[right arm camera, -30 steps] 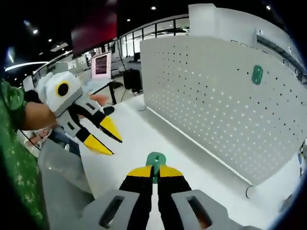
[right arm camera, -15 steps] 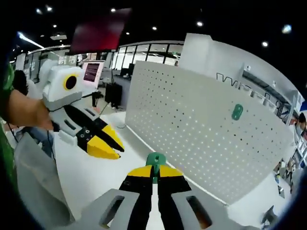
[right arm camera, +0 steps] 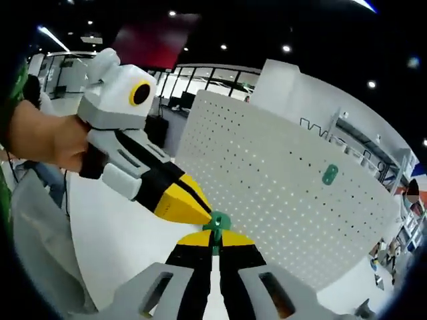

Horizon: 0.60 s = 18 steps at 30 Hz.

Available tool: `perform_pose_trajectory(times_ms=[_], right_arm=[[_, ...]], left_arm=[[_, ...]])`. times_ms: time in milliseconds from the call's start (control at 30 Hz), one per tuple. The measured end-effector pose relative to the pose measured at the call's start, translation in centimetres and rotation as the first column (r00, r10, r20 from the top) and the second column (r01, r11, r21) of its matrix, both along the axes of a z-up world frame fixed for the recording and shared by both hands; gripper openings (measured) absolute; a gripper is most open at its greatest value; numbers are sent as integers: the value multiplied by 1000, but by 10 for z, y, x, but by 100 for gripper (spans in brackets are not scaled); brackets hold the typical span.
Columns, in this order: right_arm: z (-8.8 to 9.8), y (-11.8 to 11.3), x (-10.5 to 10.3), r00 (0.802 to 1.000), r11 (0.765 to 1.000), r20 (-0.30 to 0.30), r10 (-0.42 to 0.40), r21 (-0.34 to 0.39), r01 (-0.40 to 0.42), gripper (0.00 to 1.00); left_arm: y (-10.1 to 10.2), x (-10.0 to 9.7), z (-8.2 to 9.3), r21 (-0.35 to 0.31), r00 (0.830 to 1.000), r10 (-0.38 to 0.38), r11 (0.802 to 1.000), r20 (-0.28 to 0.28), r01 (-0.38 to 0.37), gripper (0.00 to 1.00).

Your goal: Insert the hook assembly into the mounting plate slot until the hook locks in place.

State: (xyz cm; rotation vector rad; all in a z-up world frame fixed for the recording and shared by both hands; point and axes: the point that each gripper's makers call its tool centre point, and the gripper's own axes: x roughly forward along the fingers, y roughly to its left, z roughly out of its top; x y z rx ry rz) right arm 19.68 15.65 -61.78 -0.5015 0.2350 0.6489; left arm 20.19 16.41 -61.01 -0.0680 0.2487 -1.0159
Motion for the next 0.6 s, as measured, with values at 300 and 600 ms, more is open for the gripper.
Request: perform_pose_trajectory(times_ms=[300, 600], right_arm=[[11, -6, 6, 998, 998, 35, -51, 47, 50, 1], [14, -7, 4, 997, 995, 34, -67, 82, 64, 1]], left_arm=[[-3, -3, 11, -67, 1000, -3, 998, 6, 3, 2], [-4, -3, 14, -78, 1000, -1, 997, 9, 2, 2]])
